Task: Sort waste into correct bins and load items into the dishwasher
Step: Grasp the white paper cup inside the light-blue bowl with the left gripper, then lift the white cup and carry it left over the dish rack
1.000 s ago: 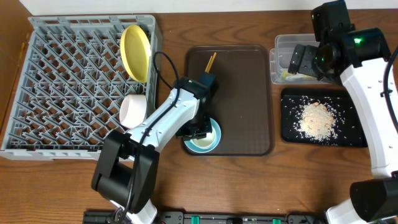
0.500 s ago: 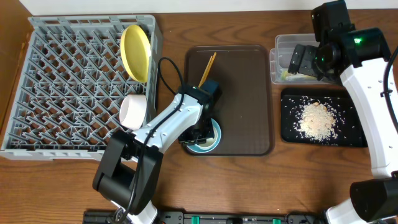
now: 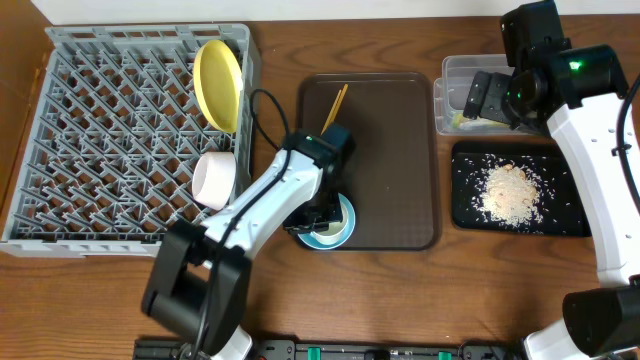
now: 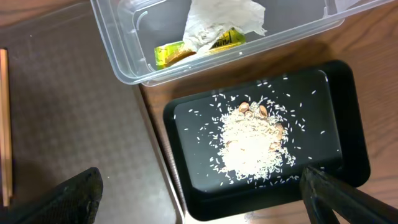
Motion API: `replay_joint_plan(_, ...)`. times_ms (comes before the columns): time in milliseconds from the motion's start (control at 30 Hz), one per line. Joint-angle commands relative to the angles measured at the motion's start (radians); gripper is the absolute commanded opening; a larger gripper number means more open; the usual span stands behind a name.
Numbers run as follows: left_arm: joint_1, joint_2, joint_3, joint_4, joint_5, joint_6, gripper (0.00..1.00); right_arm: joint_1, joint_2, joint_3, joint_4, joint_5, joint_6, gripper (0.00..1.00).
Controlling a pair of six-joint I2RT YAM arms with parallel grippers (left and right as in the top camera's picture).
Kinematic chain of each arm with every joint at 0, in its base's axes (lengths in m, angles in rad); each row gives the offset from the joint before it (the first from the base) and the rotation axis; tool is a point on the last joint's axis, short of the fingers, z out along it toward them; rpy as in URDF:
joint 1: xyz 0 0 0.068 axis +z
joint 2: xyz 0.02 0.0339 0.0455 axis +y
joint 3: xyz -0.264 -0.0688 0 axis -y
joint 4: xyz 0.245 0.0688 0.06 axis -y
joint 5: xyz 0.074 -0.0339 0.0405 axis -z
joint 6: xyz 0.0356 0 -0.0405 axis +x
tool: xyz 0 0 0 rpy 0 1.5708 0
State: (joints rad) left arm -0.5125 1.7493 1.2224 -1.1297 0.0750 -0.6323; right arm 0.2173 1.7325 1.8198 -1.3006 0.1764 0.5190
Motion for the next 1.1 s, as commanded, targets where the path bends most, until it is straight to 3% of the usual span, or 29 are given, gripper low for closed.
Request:
replay_joint_plan(0, 0.0, -0.074, 0.027, -0.016, -0.018, 0.005, 0.07, -0.001, -0.01, 0.002, -0.001, 0.01, 0.007, 0.99)
replay_joint_plan(267, 0.0, -0.2, 0.032, -0.035, -0.13, 0.01, 0.08, -0.001, -0.01, 0.002, -0.001, 0.01, 0.007, 0.99)
replay_joint_plan(533, 0.053, -0.309, 0.086, -0.131, -0.391, 0.01, 0.08, -0.001, -0.01, 0.002, -0.001, 0.01, 0.008, 0.99)
replay_joint_plan(733, 0.203, -0.382, 0.173, -0.138, -0.486, 0.018, 0.08, -0.001, -0.01, 0.002, -0.001, 0.01, 0.007, 0.99)
replay_joint_plan(867, 0.336, -0.417, 0.187, -0.045, -0.651, 0.017, 0.08, -0.001, -0.01, 0.002, -0.001, 0.01, 0.008, 0.99)
replay_joint_plan(1067, 0.5, -0.406, 0.186, 0.129, -0.775, 0.018, 0.08, -0.001, -0.01, 0.002, -0.001, 0.01, 0.007, 0.99)
